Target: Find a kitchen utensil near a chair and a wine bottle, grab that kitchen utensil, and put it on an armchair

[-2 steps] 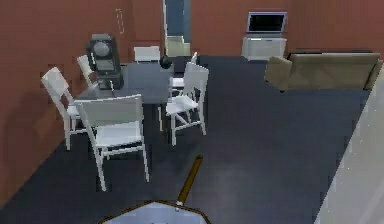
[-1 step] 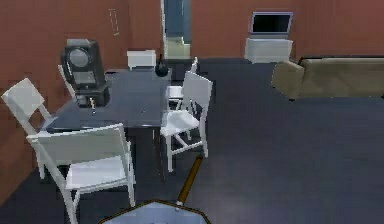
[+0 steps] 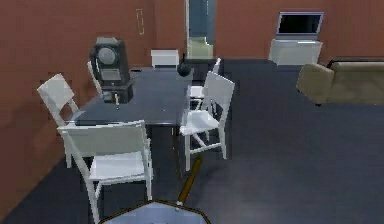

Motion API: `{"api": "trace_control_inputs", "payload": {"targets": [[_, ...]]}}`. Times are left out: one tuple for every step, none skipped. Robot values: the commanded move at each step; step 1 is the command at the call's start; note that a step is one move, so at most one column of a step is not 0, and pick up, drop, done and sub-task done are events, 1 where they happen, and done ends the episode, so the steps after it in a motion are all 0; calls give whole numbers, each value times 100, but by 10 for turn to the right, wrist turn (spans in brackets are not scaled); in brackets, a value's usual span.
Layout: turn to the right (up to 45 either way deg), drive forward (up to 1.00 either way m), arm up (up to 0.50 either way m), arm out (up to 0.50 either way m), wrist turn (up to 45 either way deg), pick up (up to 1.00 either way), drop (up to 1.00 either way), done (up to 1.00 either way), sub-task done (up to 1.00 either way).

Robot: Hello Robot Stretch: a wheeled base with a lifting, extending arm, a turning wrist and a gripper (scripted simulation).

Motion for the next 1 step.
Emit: {"api": "trace_control_inputs", "payload": {"targets": [[0,30,0,0,0,0,0,0,0]]}}
